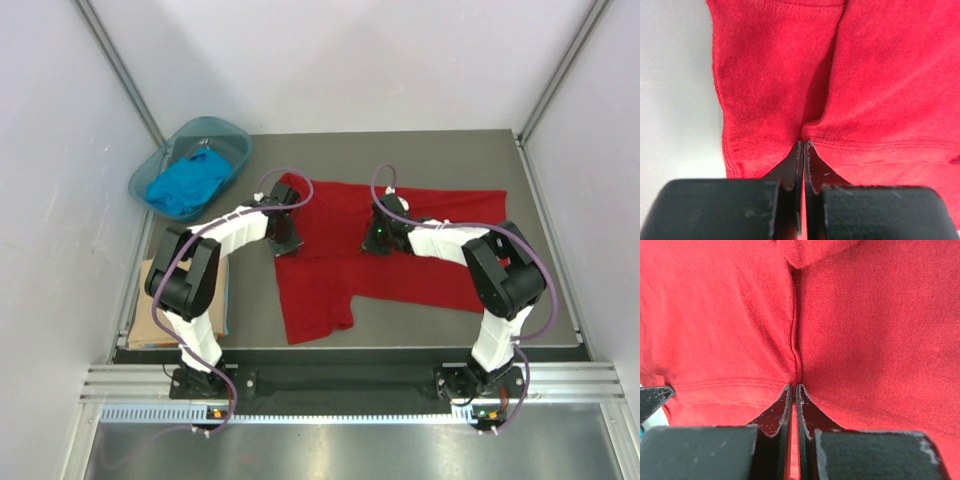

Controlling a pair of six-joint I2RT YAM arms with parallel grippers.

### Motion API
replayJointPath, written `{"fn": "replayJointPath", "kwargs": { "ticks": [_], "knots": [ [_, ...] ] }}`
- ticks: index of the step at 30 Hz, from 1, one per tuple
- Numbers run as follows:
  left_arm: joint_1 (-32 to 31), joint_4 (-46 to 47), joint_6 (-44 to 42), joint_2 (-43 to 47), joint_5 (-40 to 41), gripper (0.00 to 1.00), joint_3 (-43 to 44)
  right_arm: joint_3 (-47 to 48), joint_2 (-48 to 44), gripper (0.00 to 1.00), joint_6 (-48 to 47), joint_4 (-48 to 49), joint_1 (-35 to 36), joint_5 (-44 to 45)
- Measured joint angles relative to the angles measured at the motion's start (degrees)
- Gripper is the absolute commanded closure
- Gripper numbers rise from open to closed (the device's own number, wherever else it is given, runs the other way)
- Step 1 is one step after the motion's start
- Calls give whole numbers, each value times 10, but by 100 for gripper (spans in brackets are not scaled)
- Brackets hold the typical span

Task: Fold and stack the t-shirts
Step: Fold the tshirt

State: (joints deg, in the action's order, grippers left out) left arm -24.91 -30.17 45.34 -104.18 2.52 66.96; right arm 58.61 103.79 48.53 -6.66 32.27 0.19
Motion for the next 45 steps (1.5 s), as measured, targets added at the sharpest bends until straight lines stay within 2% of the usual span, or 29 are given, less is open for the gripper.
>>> {"fn": "replayJointPath", "kwargs": {
  "ticks": [14, 32, 45],
  "knots": [
    [-5, -24, 11, 31, 14, 100, 10, 0, -23, 100, -5, 0, 0, -2],
    [-42, -51, 29, 82, 44, 100, 3, -12, -55, 100, -10, 2, 0, -3],
    [-82, -53, 46, 82, 46, 100, -25, -29, -62, 100, -10, 3, 0, -3]
  ]
}}
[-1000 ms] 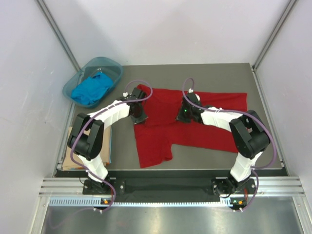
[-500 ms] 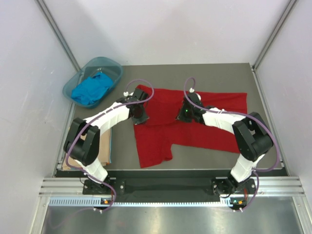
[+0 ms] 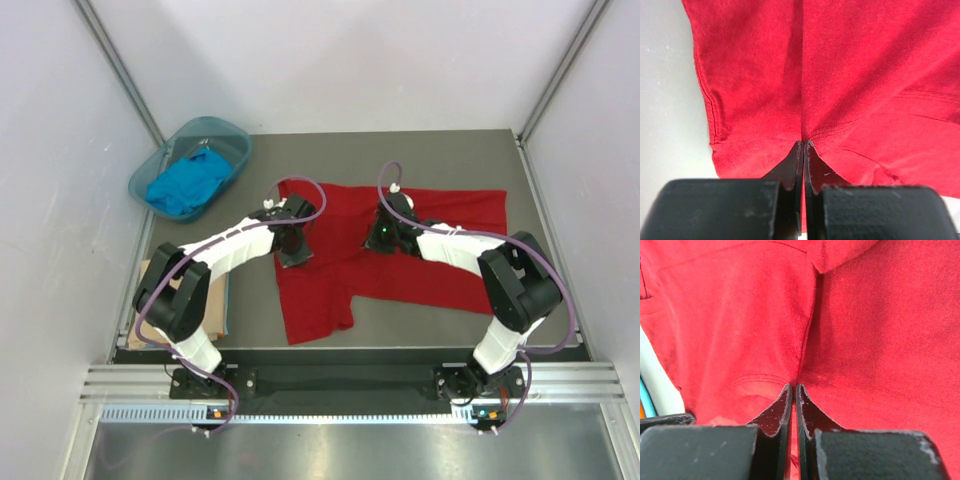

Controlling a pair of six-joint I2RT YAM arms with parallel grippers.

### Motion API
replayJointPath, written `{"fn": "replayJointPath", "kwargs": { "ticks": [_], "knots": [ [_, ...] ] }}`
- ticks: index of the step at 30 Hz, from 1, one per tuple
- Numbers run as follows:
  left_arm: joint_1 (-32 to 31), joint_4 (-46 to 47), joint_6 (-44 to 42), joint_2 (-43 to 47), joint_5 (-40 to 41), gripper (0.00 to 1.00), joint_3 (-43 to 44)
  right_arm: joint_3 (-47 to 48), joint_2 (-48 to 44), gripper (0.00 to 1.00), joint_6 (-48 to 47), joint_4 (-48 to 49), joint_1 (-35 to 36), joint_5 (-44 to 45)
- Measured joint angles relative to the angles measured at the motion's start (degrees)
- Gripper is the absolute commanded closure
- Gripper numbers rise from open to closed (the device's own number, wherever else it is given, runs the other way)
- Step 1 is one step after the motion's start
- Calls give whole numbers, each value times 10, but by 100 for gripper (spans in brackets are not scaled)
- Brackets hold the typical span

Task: Fold and stack the t-shirts
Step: Fold the tshirt

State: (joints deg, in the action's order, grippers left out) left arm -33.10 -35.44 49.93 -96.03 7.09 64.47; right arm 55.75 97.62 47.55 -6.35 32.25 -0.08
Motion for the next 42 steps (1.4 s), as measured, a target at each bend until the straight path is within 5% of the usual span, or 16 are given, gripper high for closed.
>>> {"fn": "replayJointPath", "kwargs": {
  "ticks": [7, 11, 13, 16, 17, 23, 34, 42],
  "knots": [
    [-3, -3, 2, -9, 10, 99, -3, 0, -1, 100, -5, 0, 0, -5],
    [-3, -19, -2, -26, 27, 82, 6, 0, -1, 99, -6, -4, 0, -11],
    [-3, -36, -6, -37, 38, 82, 21, 0, -1, 98, -7, -12, 0, -11],
    [-3, -56, -13, -49, 51, 77, 42, 0, -2, 89, -11, -36, 0, -1],
    [-3, -59, -16, -49, 55, 74, 46, 0, -3, 78, -13, -45, 0, 3],
    [-3, -68, -42, -35, 49, 58, 52, -3, -28, 68, -31, -95, -2, 17],
    [-3, -65, -98, 205, -58, 55, -93, -60, -191, 59, -52, -137, -2, 1],
    [-9, -100, -52, 330, -76, 53, -212, -150, -321, 57, -49, -172, -2, -6]
  ]
}}
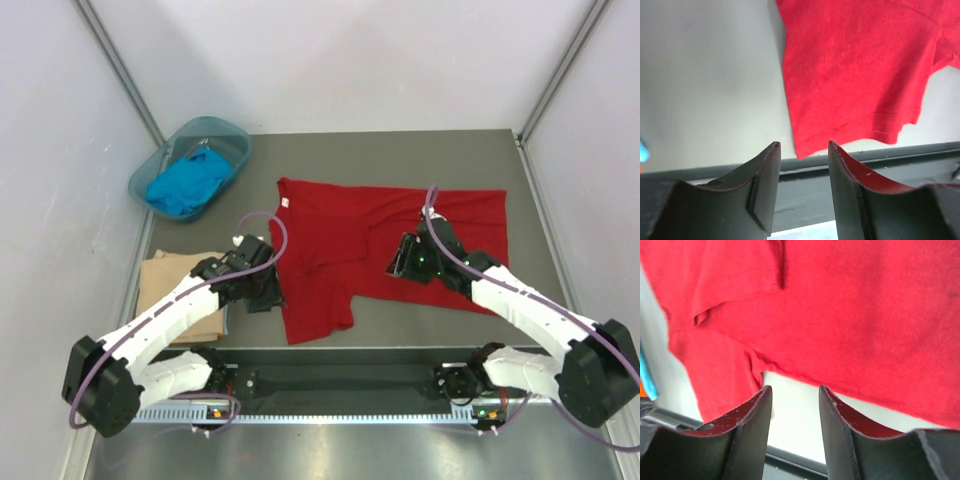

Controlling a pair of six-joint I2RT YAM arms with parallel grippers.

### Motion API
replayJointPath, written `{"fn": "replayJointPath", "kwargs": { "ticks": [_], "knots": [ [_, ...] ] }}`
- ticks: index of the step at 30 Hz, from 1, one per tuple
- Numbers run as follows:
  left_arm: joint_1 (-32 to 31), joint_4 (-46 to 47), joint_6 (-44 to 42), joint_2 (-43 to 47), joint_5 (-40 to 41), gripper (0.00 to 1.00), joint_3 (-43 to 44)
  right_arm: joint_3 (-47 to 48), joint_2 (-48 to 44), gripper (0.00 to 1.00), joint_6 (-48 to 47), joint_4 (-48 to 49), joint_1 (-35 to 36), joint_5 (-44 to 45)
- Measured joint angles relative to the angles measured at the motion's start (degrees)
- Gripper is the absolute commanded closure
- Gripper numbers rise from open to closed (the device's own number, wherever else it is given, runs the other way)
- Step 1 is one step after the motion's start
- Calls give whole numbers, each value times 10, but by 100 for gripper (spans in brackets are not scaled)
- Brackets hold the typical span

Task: Fold and stack the t-shirts
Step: Fold the tshirt

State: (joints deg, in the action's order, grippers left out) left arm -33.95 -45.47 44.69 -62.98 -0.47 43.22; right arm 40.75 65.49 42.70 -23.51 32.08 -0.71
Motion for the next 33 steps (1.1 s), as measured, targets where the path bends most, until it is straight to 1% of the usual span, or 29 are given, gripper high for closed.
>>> {"fn": "replayJointPath", "kwargs": {
  "ticks": [3, 7, 9, 18, 22, 25, 27, 33],
  "knots": [
    [-2, 9, 43, 29, -13, 54, -36, -7, -30, 57, 2, -5, 0, 0],
    [-13, 25, 101, 26, -27, 56, -97, -8, -47, 57, 0, -5, -1, 0],
    [-26, 21, 128, 24, -25, 56, -109, -13, -54, 57, -1, -5, -4, 0],
    [-55, 24, 195, 20, -12, 57, -110, -25, -56, 57, -8, -1, -17, -10],
    [-81, 30, 209, -17, -5, 58, -110, -25, -56, 57, -12, 0, -26, -16],
    [-95, 31, 216, -48, 3, 62, -104, -26, -56, 57, -16, 2, -37, -22],
    [-104, 30, 219, -65, 9, 67, -97, -29, -56, 57, -17, 6, -45, -26],
    [-139, 38, 236, -94, 20, 70, -83, -51, -66, 57, -22, 8, -71, -38]
  ]
}}
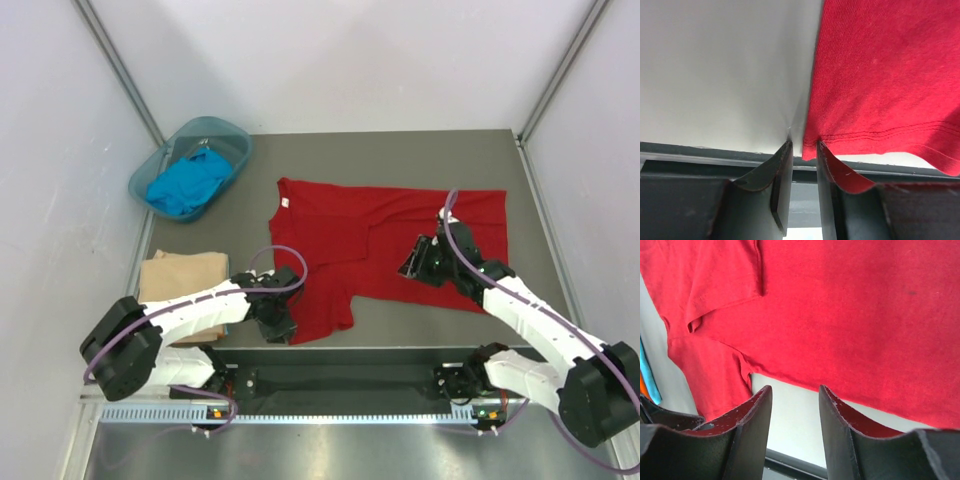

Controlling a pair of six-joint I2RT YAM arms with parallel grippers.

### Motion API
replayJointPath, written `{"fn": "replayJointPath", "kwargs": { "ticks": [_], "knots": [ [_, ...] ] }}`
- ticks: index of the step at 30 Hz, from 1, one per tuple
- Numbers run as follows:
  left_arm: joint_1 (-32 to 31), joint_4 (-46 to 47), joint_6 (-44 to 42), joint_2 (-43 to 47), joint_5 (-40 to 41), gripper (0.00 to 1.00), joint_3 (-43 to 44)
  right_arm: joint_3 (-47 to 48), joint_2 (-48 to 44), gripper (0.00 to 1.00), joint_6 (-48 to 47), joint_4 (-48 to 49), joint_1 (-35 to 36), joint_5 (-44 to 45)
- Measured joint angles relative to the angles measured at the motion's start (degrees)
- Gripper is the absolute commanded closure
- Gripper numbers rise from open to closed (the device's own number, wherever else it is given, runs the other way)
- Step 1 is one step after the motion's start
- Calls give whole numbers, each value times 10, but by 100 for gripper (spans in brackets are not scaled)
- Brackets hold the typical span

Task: Fold and stack the t-shirts
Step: Fold the tshirt

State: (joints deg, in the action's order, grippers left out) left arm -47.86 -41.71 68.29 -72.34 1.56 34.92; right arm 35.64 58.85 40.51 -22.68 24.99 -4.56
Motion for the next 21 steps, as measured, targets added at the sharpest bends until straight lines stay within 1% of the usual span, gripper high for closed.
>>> {"fn": "replayJointPath", "kwargs": {
  "ticks": [3, 4, 6, 7, 8, 10, 13, 16, 18, 21],
  "knots": [
    [-13, 2, 10, -11, 3, 76, 4, -4, -4, 57, -3, -1, -12, -8],
    [-16, 2, 12, -14, 5, 80, 6, -4, -5, 58, -3, -1, -15, -10],
    [-19, 5, 17, -16, 7, 85, 7, -4, -9, 57, -4, -3, -22, -12],
    [-21, 6, 19, -16, 8, 86, 7, -3, -11, 55, -4, -8, -27, -11],
    [-22, 7, 21, -16, 9, 93, 7, -3, -12, 54, 2, -15, -32, -6],
    [-23, 6, 24, -16, 13, 100, 11, 3, -14, 53, 20, -42, -55, 7],
    [-23, -9, 21, -17, 30, 100, 37, 24, -10, 54, 52, -94, -131, 25],
    [-23, -16, 5, -29, 46, 100, 95, 49, 4, 54, 70, -136, -212, 55],
    [-23, -9, -8, -35, 50, 100, 123, 59, 14, 55, 80, -161, -269, 74],
    [-23, 5, -26, -35, 50, 100, 138, 61, 29, 55, 91, -193, -357, 111]
  ]
}}
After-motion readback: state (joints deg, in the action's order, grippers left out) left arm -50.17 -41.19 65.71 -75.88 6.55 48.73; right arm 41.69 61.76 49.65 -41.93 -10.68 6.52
